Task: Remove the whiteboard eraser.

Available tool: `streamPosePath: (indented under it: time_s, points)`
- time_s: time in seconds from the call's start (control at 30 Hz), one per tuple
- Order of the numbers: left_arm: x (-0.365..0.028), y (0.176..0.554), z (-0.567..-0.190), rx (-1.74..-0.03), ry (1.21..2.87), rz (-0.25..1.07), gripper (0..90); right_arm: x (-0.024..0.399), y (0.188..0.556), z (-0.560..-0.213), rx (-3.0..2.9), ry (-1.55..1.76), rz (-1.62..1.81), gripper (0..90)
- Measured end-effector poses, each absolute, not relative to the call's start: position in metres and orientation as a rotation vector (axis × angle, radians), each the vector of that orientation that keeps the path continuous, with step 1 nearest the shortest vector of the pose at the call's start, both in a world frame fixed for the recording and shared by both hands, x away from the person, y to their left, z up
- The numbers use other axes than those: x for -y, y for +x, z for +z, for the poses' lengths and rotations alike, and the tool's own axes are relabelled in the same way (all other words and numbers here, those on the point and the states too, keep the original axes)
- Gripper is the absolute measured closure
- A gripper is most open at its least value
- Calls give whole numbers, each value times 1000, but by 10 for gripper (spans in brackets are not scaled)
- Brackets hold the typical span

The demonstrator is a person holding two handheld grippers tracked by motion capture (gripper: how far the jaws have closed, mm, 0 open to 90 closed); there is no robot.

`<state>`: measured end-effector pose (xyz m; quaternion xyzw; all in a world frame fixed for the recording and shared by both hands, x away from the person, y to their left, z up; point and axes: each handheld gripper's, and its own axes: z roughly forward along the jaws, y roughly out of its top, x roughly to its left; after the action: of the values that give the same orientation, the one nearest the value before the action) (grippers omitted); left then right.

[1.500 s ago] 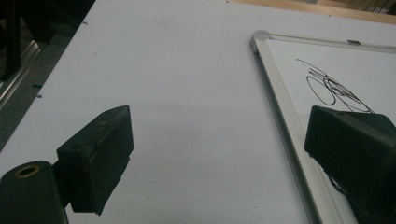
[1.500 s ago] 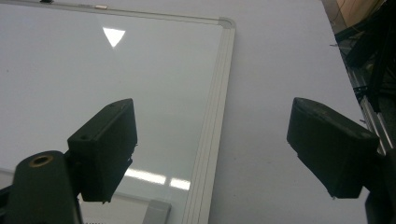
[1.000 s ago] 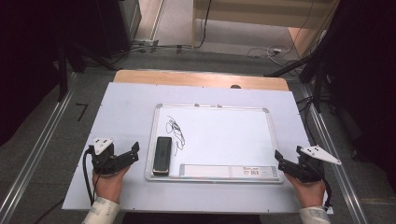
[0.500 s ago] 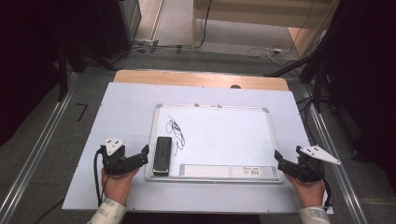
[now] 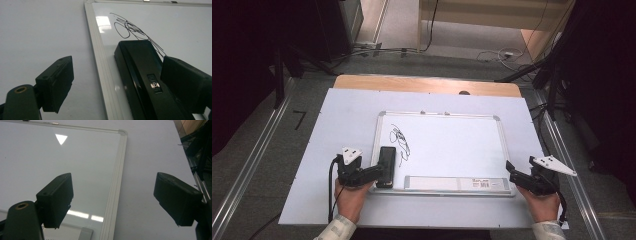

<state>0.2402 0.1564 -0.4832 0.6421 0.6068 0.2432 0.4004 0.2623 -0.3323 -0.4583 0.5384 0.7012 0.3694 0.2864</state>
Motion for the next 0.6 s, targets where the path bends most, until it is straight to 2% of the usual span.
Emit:
streamPosePath:
  time_s: [0.6]
  points:
    - [-120,255,-489,-1511,1712,600,162,332,262,-459,-1876,1437,982,147]
